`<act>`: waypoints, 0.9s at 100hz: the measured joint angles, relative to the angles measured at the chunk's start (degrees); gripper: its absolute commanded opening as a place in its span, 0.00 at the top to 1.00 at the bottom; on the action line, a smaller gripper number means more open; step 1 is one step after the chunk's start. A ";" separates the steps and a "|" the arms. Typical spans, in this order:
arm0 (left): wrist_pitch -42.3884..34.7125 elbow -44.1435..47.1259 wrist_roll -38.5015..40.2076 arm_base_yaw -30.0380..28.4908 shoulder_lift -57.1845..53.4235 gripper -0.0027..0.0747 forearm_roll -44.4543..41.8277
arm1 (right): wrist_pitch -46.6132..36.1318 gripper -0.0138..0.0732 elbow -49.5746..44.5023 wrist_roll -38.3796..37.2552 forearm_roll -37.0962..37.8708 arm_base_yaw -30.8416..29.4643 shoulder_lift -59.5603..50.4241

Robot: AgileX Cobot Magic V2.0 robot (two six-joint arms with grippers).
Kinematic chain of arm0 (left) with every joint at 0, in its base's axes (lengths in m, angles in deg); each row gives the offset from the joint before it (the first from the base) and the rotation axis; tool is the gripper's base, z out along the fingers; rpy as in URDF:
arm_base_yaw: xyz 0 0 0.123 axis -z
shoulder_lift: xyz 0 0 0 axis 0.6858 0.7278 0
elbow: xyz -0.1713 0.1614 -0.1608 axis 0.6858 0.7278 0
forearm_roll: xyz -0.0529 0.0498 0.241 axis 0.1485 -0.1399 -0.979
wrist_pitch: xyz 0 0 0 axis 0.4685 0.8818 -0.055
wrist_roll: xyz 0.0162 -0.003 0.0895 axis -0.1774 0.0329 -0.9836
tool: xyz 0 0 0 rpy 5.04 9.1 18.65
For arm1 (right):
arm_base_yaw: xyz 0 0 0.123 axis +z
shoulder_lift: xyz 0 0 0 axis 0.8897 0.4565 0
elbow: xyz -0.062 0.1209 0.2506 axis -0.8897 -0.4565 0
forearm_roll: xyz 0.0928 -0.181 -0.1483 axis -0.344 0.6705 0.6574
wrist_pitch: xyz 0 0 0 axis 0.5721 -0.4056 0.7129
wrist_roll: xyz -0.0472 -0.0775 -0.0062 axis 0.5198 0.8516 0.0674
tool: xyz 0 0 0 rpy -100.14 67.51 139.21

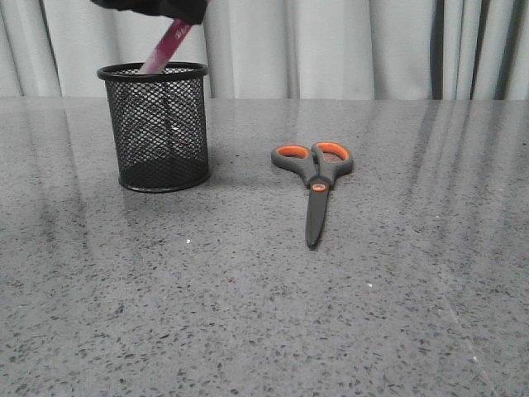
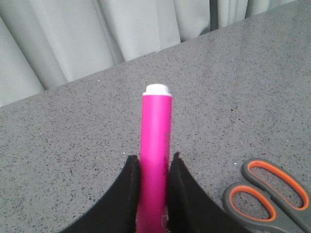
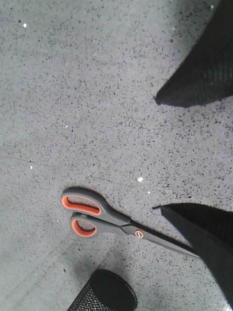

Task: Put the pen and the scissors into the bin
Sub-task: 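Lift the pink marker with the left gripper over the mesh cup, then lower the marker into the mesh cup and open the left gripper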

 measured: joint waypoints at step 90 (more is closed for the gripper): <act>5.47 0.00 0.00 0.00 1.21 0.99 0.00 | 0.00 0.39 0.00 0.00 0.00 0.00 0.00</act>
